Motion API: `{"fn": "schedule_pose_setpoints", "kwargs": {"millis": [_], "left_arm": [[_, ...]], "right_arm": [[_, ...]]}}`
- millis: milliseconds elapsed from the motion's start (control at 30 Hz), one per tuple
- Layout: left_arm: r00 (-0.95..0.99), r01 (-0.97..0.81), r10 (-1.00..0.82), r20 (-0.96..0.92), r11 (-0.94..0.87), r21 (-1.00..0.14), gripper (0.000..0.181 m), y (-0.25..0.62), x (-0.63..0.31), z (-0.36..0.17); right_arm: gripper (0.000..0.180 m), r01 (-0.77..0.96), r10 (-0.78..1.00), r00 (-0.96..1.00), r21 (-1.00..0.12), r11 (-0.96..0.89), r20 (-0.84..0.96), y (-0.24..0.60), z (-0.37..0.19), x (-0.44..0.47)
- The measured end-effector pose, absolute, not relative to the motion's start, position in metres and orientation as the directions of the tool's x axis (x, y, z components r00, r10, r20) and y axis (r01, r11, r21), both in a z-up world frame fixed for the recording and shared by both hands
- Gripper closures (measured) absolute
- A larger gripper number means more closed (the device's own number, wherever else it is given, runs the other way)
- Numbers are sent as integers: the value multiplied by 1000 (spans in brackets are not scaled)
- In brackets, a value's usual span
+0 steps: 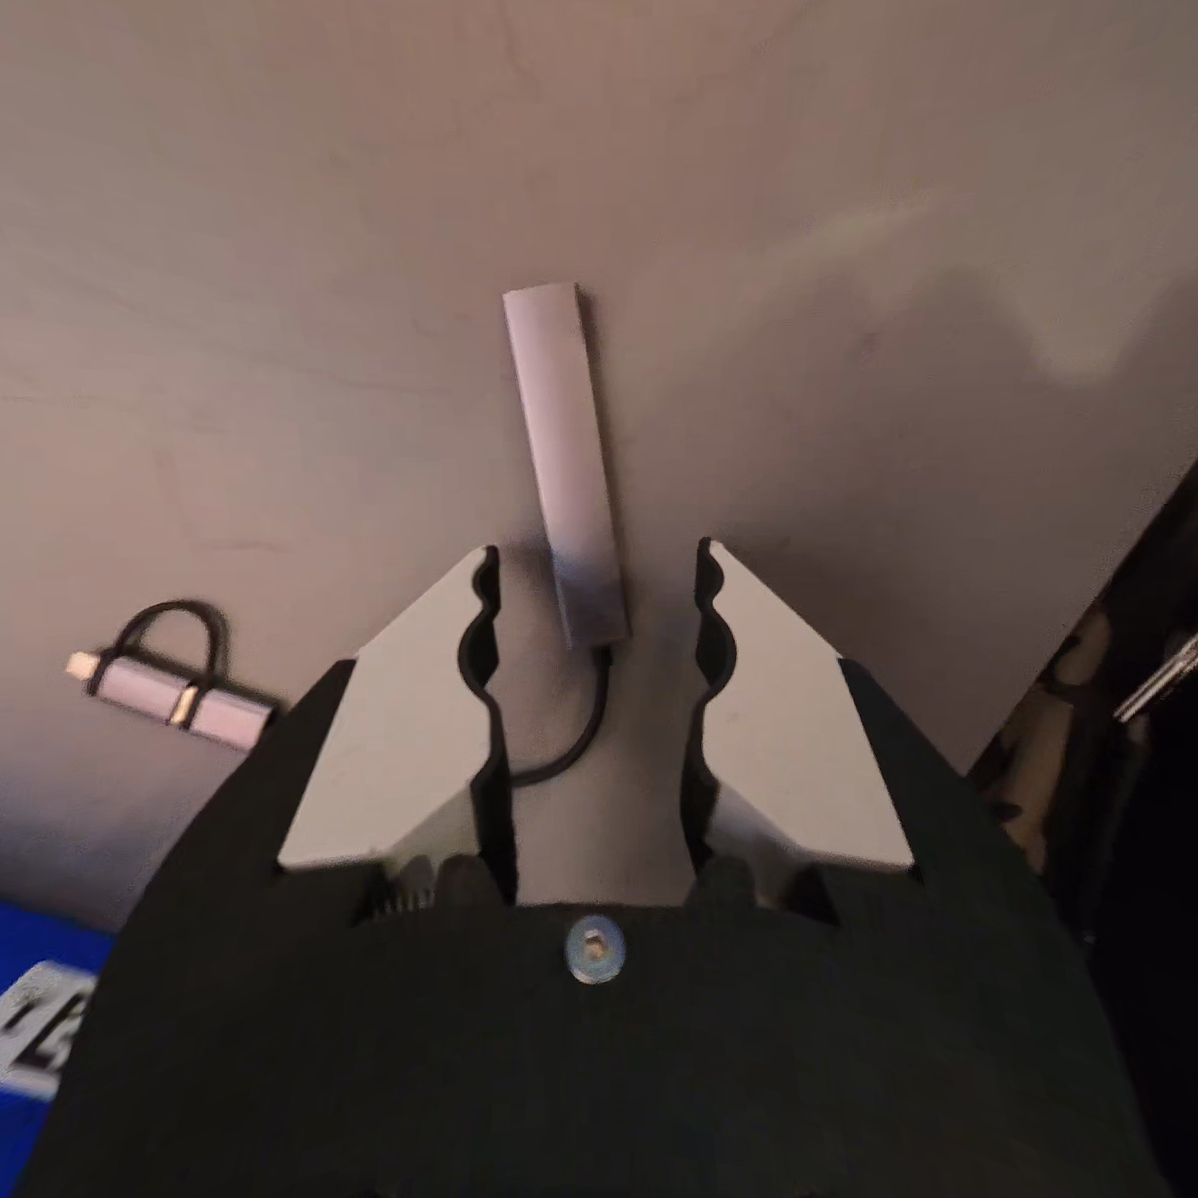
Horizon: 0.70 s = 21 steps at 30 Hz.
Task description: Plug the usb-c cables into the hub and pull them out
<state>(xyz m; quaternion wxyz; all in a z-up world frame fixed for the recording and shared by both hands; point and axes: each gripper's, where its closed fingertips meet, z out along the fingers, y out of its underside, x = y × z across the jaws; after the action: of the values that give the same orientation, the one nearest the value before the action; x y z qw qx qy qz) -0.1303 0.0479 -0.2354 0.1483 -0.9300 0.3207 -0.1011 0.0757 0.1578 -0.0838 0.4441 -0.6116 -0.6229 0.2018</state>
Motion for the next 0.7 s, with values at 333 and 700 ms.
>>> {"fn": "schedule_pose_setpoints", "kwargs": {"millis": [333,700], "left_arm": [[839,-441,-539,72,-752,-489,162,66,-121,-241],[789,-505,-573,-222,-398,-766,161,107,-69,-178]], "right_arm": [[150,413,1000,18,-911,-5,3,121,-107,18],[132,223,798,-104,-796,-562,-593,119,-138,-37]]}}
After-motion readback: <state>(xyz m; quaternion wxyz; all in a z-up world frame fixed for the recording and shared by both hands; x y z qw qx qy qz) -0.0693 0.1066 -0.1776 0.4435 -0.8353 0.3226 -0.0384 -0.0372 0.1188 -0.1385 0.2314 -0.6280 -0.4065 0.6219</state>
